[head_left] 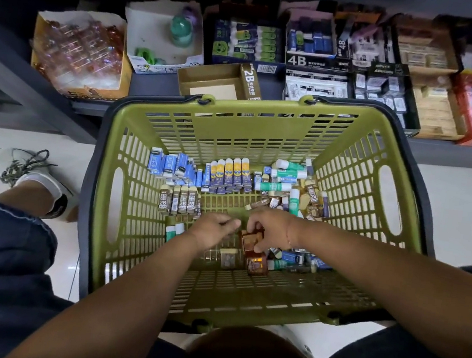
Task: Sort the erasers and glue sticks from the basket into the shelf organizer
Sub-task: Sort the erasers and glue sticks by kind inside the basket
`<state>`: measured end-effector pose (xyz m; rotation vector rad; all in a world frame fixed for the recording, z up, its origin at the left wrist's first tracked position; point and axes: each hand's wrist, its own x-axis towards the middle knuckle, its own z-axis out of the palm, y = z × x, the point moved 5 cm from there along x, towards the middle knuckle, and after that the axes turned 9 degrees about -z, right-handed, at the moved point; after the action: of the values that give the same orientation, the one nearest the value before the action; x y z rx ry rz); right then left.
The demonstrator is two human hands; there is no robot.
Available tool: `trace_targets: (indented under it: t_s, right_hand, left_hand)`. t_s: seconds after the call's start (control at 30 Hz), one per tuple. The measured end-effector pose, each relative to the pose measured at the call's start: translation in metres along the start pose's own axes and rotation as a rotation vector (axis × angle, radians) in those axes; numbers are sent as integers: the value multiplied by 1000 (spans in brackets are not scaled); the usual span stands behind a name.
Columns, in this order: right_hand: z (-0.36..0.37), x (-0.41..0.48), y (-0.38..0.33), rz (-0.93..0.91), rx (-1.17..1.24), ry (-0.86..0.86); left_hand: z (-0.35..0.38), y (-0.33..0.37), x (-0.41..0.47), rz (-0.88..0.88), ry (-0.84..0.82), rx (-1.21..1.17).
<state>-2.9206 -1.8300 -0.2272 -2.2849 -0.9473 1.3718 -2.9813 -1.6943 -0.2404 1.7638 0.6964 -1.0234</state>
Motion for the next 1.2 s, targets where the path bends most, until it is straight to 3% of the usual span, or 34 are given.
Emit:
trace_targets:
  t_s: [0.1,0.2,0.3,0.37,0.63,0.8,1.0,1.2]
  right_hand:
    - [-28,-5,19,65,63,177]
    - [-64,-19,44,263,-111,436]
    - [-62,-26,66,518,-64,439]
    - [-49,-24,71,572,20,415]
    - [-59,-27,79,500,195,503]
    - [-92,-25,68,368,134,728]
    - [-95,-5,66,317,-65,729]
    - [-79,0,74,280,-74,681]
  left_hand:
    - [6,2,1,8,-27,38]
    - [11,7,0,17,-32,72]
    - [14,9,0,33,-30,89]
    - [15,9,0,40,-33,103]
    - [8,11,4,62,33,52]
    - [2,25,5,126,120,38]
    - [21,75,13,421,263,400]
    - [40,108,46,310,293,571]
